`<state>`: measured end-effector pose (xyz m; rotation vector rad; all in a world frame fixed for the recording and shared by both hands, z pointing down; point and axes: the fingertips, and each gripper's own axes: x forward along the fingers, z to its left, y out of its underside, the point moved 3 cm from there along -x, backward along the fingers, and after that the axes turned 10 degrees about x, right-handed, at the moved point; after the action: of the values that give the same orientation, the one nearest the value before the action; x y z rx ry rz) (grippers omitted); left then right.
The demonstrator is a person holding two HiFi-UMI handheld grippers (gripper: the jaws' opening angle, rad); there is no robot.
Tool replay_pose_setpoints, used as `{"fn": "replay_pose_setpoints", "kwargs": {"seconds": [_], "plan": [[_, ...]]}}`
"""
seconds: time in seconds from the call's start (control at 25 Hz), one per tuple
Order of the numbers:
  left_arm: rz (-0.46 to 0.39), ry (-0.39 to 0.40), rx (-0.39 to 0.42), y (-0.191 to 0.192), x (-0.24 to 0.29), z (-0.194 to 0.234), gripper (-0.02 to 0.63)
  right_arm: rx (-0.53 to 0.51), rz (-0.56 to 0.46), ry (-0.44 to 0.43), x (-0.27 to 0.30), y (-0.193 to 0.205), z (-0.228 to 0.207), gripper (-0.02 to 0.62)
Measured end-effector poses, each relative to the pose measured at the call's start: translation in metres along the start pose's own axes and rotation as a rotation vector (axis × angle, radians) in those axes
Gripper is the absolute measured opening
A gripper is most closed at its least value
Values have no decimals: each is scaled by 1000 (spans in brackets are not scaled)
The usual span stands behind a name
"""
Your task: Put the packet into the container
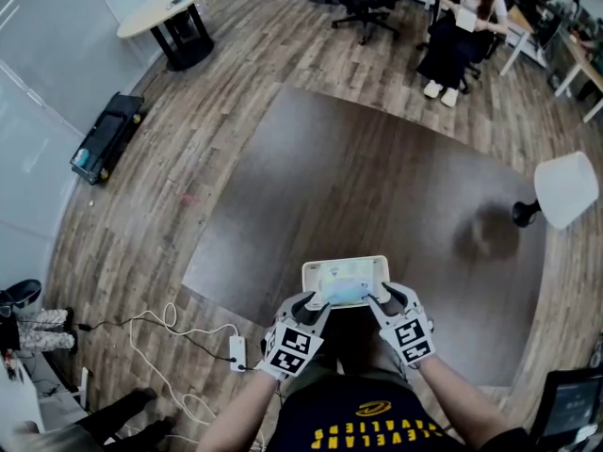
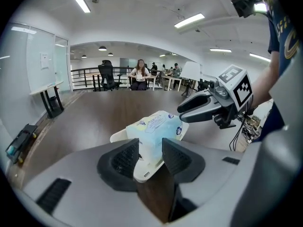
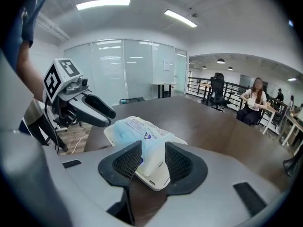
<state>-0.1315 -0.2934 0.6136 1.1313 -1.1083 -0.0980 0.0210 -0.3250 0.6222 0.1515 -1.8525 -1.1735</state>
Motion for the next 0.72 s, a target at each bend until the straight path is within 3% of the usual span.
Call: {"fn": "replay_pose_setpoints", "kwargs": {"seconds": [0.24, 0.44, 0.52, 0.64, 0.72], "plan": [[-93, 16, -97, -22, -23, -9, 138, 126, -100, 15, -18, -23, -2, 143], [-162, 29, -104, -42, -45, -20, 137, 218, -180, -29, -38, -38, 5, 138], [-193, 50, -101, -53, -54, -29, 137, 237, -201, -41, -50, -43, 8, 77], [-217, 67, -90, -67, -63, -40, 135, 268, -202, -48, -64, -47, 13, 35], [-229, 75, -89, -72, -66, -46, 96, 292, -212, -61, -71, -48, 18, 11]]}}
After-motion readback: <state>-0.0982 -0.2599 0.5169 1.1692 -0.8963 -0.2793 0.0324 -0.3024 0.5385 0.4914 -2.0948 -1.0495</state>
